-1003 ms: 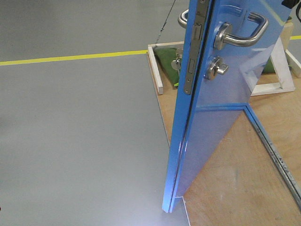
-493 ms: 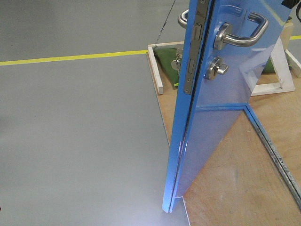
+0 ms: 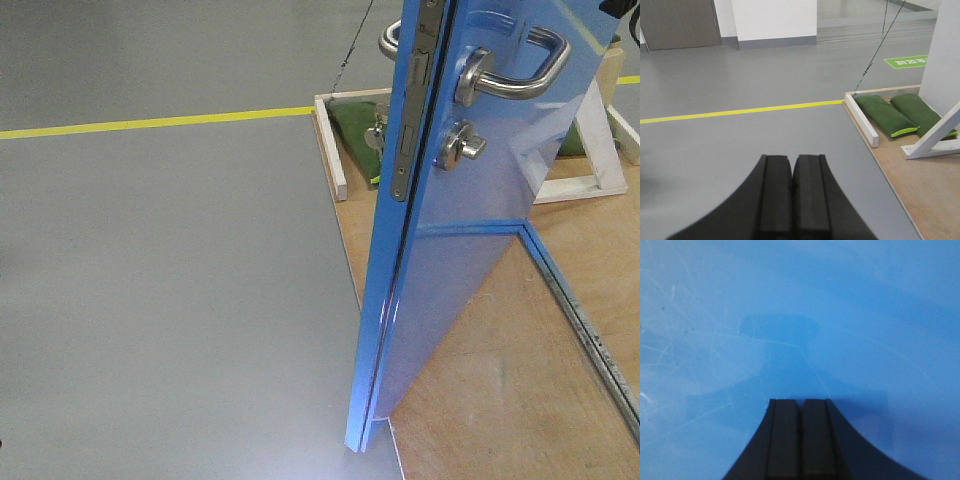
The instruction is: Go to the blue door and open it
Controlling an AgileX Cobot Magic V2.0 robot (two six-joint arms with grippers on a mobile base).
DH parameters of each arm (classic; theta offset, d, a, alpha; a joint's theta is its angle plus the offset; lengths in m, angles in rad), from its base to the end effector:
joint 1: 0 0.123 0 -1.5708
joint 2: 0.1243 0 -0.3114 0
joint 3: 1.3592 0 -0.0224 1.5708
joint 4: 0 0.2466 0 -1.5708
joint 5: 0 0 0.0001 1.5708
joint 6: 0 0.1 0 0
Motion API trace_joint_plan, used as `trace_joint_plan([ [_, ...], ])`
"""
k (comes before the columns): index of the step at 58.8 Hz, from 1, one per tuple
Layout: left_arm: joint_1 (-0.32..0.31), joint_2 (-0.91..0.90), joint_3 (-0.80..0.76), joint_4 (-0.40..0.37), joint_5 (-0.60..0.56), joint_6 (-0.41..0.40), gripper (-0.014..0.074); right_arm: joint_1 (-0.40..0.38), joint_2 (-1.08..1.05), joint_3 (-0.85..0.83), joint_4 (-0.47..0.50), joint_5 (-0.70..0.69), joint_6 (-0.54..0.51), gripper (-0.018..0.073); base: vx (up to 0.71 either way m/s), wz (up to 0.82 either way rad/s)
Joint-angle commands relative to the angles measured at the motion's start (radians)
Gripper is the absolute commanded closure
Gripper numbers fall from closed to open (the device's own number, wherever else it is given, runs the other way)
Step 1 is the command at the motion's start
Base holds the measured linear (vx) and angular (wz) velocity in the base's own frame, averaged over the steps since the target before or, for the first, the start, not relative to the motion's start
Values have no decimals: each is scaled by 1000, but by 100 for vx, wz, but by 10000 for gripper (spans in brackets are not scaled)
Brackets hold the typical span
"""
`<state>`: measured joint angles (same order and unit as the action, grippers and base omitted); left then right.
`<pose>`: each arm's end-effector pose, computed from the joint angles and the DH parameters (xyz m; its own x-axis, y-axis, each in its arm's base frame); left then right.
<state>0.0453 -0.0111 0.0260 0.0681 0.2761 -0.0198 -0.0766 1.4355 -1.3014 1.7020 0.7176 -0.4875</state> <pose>0.0327 0.0033 0.1781 -0.2042 0.0365 -0.9783 -0.0541 0.9974 0.0485 0.3236 0.0406 0.4503 -0.5410 0.7648 -0.3497 -0.2458 0.2538 0.9355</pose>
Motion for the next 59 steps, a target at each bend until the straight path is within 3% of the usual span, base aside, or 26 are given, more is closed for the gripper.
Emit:
trace_joint_plan([
  [1, -6, -13, -25, -3, -85, -7, 524, 5, -29, -30, 77, 47, -16, 547, 0, 0],
  [59, -6, -13, -25, -3, -85, -7, 524, 5, -29, -30, 77, 50, -16, 547, 3, 1],
])
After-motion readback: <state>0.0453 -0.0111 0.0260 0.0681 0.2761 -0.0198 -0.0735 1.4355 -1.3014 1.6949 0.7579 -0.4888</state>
